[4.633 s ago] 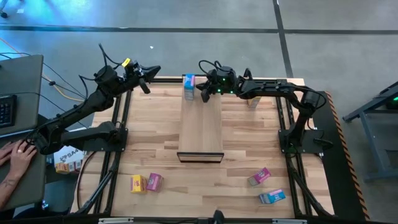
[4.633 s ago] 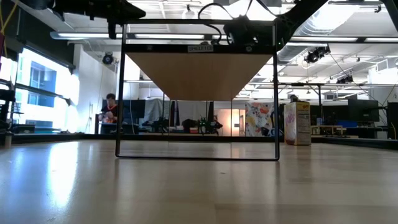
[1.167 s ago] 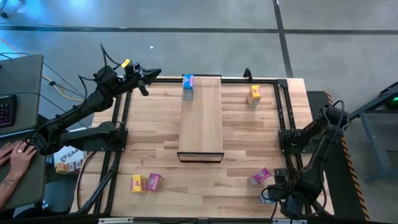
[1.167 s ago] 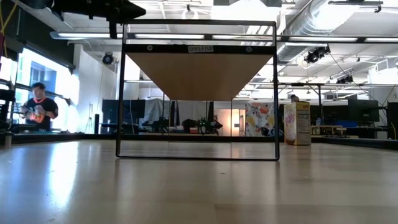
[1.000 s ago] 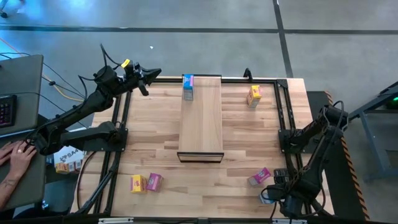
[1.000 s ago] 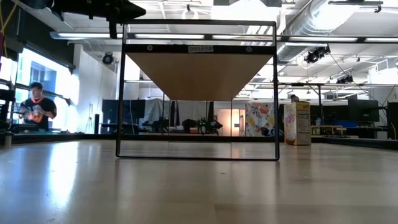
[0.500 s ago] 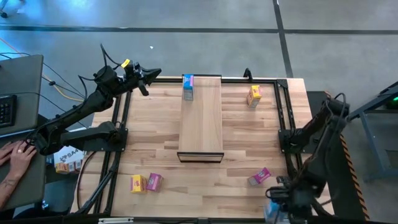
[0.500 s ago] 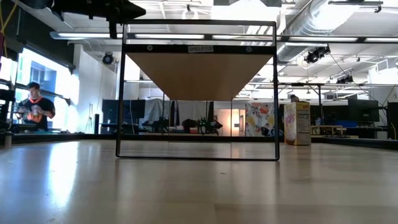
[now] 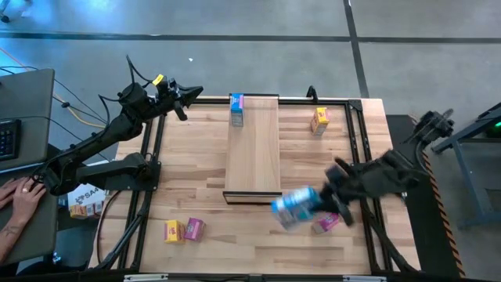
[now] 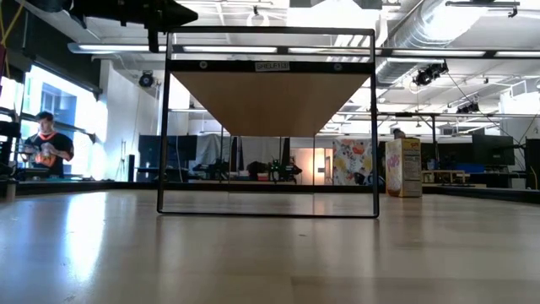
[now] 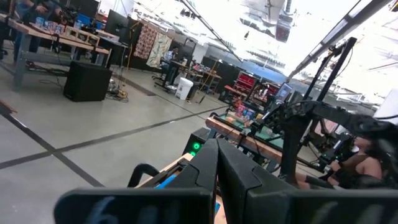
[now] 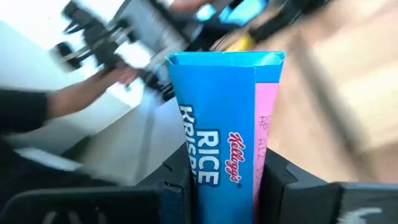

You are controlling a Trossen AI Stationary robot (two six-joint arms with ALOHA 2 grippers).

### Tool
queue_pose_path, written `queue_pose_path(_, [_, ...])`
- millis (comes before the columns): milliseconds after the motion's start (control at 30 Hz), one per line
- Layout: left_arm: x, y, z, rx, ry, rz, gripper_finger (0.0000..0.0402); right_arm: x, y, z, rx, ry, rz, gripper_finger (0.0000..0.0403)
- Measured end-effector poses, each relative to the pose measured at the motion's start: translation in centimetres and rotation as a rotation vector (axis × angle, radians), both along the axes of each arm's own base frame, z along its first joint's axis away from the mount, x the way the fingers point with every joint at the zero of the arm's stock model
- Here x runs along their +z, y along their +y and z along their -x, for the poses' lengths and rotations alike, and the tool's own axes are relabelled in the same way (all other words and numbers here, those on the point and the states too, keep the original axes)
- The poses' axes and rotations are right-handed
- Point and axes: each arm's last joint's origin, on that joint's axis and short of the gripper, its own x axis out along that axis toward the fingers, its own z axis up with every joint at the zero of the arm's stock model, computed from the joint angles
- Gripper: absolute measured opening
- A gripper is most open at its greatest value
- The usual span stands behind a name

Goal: Stack cereal on shelf
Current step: Put the blue cereal box on the shelf

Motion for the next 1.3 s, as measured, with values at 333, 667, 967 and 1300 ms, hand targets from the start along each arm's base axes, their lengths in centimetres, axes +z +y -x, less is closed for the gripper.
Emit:
queue_pose_path(333, [0.0, 0.0, 0.0, 0.0, 0.0, 0.0, 0.0, 2.7, -10.0, -3.1, -0.415, 0.148, 0.24, 0.0091])
queue_pose_path(667, [0.0, 0.0, 0.0, 0.0, -0.001, -0.001, 0.0, 4.0, -18.4, -7.3, -0.653, 0.507, 0.109, 0.0092])
queue_pose_path(967, [0.0, 0.0, 0.0, 0.002, -0.012, 0.023, 0.0, 4.1, -22.0, -11.4, -0.573, 0.588, 0.156, 0.0092])
queue_pose_path(1300, [0.0, 0.1, 0.0, 0.026, -0.004, 0.002, 0.0, 0.3, -24.3, -15.3, -0.71, 0.733, -0.02, 0.0092])
